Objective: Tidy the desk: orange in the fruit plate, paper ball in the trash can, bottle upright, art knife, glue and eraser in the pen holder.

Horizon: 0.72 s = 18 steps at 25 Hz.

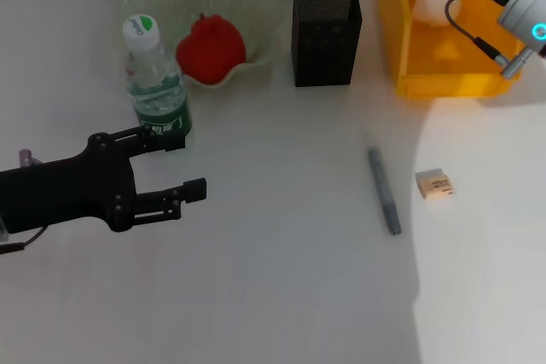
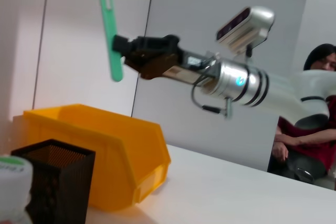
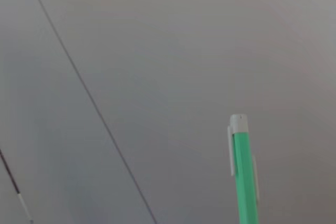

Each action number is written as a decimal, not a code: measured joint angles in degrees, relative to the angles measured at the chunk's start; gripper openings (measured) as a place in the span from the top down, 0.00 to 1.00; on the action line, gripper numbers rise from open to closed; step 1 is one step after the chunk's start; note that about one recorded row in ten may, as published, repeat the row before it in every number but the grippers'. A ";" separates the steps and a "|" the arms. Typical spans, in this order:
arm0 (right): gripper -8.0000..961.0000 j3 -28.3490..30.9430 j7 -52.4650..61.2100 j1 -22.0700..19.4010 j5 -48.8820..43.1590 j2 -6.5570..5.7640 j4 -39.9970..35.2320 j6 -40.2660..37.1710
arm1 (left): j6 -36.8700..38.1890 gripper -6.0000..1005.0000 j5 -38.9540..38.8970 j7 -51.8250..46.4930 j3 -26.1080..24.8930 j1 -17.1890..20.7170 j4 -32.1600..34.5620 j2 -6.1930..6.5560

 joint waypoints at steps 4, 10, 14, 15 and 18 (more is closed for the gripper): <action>0.91 -0.42 -10.17 6.26 6.78 0.14 11.08 5.03 | 0.54 0.22 -0.02 0.00 0.00 -0.44 1.29 -0.80; 0.90 -4.92 -11.12 8.98 6.85 0.33 11.87 12.60 | 0.57 0.22 -0.02 0.00 0.00 -0.76 1.35 -0.84; 0.85 -6.30 -11.02 9.27 7.02 0.34 11.54 13.60 | 0.50 0.22 -0.02 0.00 0.00 -0.83 1.35 -0.87; 0.84 -6.30 -11.02 9.27 7.02 0.34 11.54 13.60 | 0.50 0.22 -0.02 0.00 0.00 -0.83 1.35 -0.87; 0.72 -6.32 -10.02 7.87 7.03 0.22 10.05 11.84 | 0.54 0.22 0.00 -0.06 -0.01 -0.78 1.35 -0.92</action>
